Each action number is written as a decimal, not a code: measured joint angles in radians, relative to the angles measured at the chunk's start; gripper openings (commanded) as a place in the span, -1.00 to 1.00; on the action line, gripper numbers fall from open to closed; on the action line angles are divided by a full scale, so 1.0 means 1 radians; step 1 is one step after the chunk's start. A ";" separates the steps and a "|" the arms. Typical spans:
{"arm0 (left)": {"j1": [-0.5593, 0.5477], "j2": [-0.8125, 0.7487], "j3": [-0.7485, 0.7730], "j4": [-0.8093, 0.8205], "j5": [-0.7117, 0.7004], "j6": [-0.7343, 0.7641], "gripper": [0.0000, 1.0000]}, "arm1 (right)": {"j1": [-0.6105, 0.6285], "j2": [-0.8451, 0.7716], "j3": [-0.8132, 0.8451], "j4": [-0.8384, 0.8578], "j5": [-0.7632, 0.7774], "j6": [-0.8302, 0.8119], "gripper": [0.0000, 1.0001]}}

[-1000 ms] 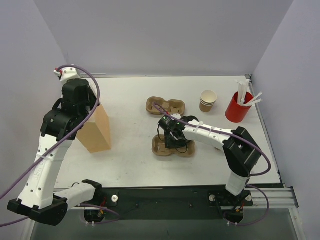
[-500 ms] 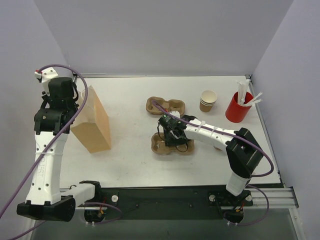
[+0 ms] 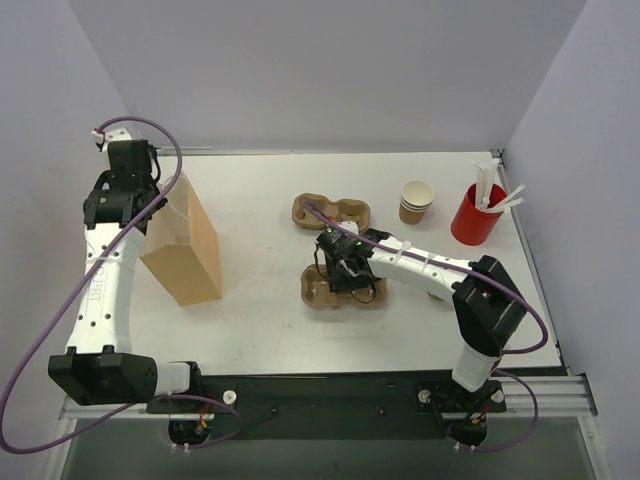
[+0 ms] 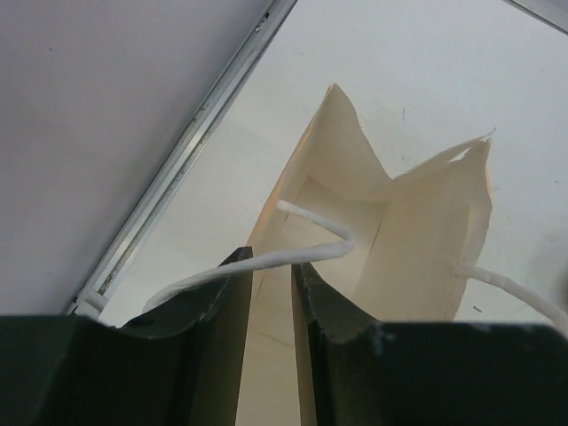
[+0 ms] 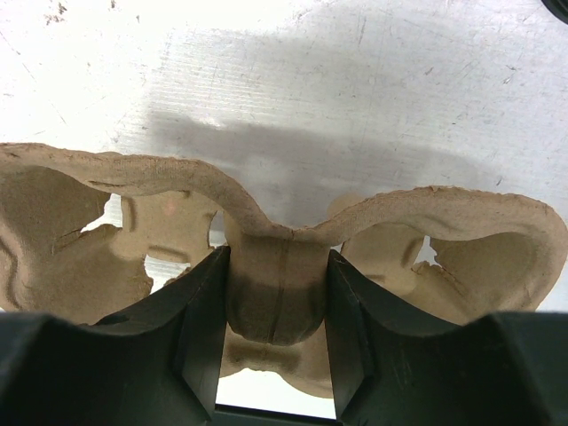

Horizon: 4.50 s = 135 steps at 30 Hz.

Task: Pack the takeout coffee

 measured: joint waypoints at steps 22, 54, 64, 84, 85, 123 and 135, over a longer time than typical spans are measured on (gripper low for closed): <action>0.048 0.066 -0.091 0.093 -0.059 0.054 -0.11 | -0.002 0.000 0.000 0.000 -0.008 -0.022 -0.26; -0.025 -0.062 -0.154 0.149 0.246 0.194 -1.00 | -0.015 -0.064 0.000 -0.013 -0.003 -0.056 -0.27; -0.392 -0.019 -0.088 0.187 0.038 0.550 -1.00 | -0.129 -0.264 0.067 -0.045 0.020 -0.085 -0.28; -0.625 -0.134 -0.408 0.468 0.080 0.938 -1.00 | -0.249 -0.345 0.148 0.175 0.033 -0.081 -0.28; -0.629 -0.150 -0.428 0.473 0.098 0.937 -1.00 | -0.249 -0.345 0.148 0.192 0.029 -0.081 -0.28; -0.670 -0.037 -0.257 0.386 0.099 0.656 -0.47 | -0.079 -0.400 -0.103 0.396 0.001 -0.197 -0.28; -0.670 -0.037 -0.227 0.348 0.111 0.652 -0.23 | -0.085 -0.402 -0.026 0.395 0.001 -0.223 -0.28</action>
